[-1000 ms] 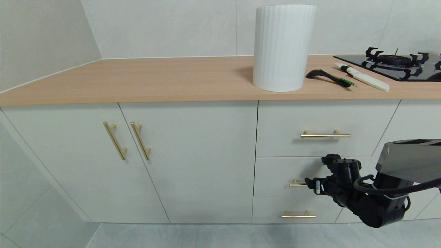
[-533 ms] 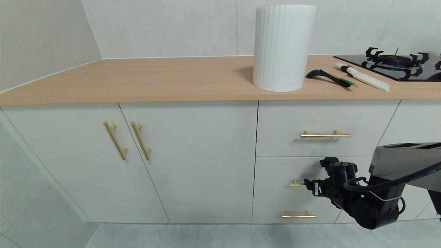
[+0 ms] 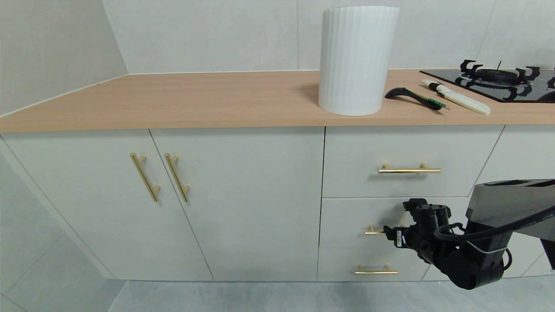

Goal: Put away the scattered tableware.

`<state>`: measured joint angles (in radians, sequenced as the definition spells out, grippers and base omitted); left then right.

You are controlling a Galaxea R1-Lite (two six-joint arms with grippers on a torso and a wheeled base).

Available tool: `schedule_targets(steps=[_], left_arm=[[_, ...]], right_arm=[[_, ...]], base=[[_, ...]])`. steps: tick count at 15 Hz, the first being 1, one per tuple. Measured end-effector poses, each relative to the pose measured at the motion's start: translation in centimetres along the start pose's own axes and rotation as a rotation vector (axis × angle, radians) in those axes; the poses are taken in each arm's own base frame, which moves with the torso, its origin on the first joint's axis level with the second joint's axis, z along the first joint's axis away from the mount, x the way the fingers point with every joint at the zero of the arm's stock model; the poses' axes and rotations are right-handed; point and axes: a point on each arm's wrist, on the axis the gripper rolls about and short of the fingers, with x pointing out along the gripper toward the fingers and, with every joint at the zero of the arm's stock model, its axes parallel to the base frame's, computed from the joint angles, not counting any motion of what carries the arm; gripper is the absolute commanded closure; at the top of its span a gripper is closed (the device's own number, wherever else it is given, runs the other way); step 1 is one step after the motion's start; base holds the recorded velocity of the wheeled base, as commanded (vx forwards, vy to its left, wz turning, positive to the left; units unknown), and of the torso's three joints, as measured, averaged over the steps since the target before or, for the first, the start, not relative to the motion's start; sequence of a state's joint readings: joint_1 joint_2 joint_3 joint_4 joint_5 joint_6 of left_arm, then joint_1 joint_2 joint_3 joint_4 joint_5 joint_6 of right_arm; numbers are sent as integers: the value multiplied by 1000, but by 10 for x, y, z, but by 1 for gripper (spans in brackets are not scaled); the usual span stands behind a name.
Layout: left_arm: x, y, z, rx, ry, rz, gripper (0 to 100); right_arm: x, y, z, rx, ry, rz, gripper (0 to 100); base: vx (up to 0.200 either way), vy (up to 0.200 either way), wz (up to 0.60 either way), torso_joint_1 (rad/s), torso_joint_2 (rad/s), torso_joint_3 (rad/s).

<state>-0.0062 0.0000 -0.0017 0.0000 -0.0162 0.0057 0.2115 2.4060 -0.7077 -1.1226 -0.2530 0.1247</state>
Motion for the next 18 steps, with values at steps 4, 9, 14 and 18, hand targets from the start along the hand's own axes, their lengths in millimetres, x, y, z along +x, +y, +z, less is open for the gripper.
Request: schedule_targets(steps=[4,9,14,18], left_arm=[[0,0,0,0,0,0,0],[0,0,0,0,0,0,0],[0,0,0,0,0,0,0],[0,0,0,0,0,0,0]], right_arm=[[-2,-1,-2,-8,20,-2,0],[-7,-2,-3,-17,54,-5,0],[-26,-6,-2,-49,149,8,0],[-68,-13,24,-58,247,106,0]], base=[[0,0,0,0,0,0],[0,0,0,0,0,0],[0,0,0,0,0,0],[0,0,0,0,0,0]])
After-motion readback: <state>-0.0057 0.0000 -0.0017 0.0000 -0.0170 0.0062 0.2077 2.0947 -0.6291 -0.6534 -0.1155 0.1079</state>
